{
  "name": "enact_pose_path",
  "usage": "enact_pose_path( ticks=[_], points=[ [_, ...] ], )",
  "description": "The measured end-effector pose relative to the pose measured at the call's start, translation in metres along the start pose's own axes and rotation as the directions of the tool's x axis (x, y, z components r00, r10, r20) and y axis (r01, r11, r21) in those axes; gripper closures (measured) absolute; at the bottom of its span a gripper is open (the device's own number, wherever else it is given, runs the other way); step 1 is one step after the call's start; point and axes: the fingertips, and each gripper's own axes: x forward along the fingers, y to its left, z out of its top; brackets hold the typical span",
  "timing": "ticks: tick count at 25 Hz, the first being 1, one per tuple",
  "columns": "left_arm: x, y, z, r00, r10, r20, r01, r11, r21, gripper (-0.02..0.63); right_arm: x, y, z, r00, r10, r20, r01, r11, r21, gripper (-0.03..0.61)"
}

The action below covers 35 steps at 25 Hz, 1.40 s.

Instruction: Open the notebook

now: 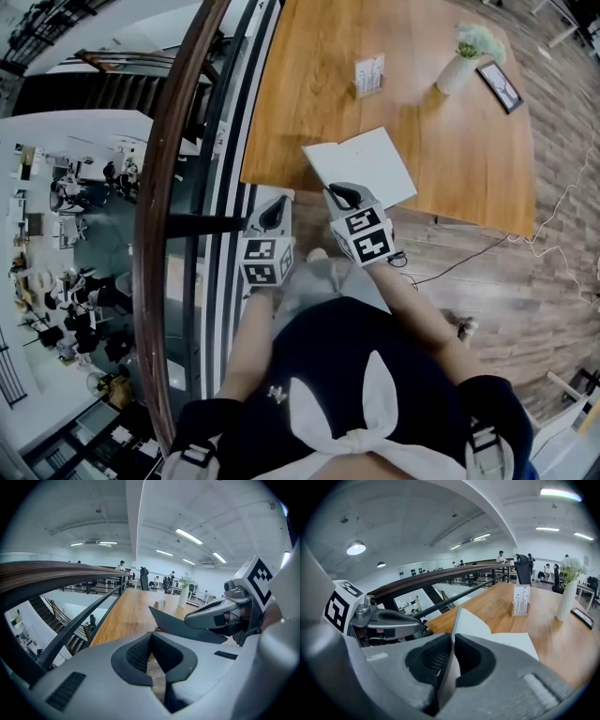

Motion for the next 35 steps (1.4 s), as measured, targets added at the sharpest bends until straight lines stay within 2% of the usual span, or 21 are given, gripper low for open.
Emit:
enact_pose_path(
  ticks=[17,25,35],
  points=[
    [-0.009,0.018,-0.004,1.0,-0.007,-0.011,0.007,1.0,0.014,0.596,0.027,0.033,-0.019,0.999,0.004,-0.048,-0.006,0.999,-0.044,0.553],
    [-0.015,0.026,-0.009,1.0,0.001,-0.017,0.0,1.0,0.016,0.597,0.039,0.044,-0.03,0.997,-0.04,-0.071,0.027,0.986,-0.166,0.557],
    [-0.015,0.028,-0.012,1.0,0.009,-0.021,-0.009,1.0,0.014,0.596,0.055,0.051,-0.048,0.993,-0.035,-0.114,0.009,0.975,-0.222,0.551]
  ],
)
